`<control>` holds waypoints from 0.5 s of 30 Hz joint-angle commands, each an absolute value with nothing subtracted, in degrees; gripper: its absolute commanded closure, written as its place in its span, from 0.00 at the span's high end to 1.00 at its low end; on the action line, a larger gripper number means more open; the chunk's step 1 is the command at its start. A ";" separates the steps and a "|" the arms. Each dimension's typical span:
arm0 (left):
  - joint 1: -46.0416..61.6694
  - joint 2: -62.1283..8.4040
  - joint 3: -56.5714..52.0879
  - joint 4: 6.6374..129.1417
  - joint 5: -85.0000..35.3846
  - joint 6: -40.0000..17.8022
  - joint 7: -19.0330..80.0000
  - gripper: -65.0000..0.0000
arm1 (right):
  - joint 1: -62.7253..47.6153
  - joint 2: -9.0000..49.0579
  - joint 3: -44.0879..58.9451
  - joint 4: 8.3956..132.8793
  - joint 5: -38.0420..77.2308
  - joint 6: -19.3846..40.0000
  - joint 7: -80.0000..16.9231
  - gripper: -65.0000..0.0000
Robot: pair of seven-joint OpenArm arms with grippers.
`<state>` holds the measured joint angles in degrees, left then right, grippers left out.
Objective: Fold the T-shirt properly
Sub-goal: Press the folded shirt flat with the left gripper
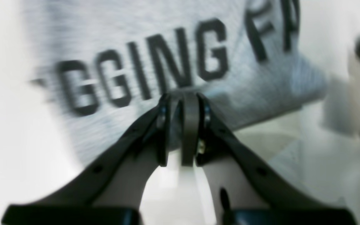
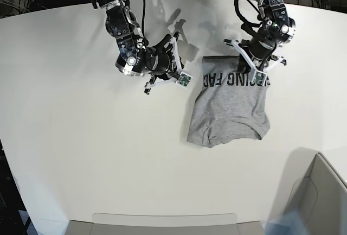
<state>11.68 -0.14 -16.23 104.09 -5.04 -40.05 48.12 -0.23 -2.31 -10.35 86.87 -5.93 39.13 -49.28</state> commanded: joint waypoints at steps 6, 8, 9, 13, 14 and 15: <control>12.44 8.22 -15.08 114.51 -6.11 -40.00 36.70 0.09 | -1.80 -1.63 3.82 94.81 -6.37 40.00 -48.57 0.00; 11.91 8.40 -11.21 112.84 -6.02 -40.00 33.19 0.09 | -2.86 -0.13 6.46 96.13 -6.20 40.00 -48.57 0.00; 11.91 8.40 -9.63 111.08 -5.93 -40.00 31.87 0.09 | -3.56 0.57 6.90 96.57 -6.02 40.00 -48.57 0.00; 8.75 8.40 -8.31 104.40 -5.93 -40.00 27.03 0.09 | -6.29 4.00 7.08 97.63 -5.93 40.00 -48.57 0.00; 8.04 8.40 -8.40 101.93 -5.93 -40.00 25.45 0.07 | -7.34 4.35 7.69 98.15 -5.93 40.00 -48.57 0.00; 7.78 8.40 -8.48 99.56 -5.93 -39.34 24.04 0.05 | -7.87 4.35 8.66 98.68 -5.93 40.00 -48.57 0.00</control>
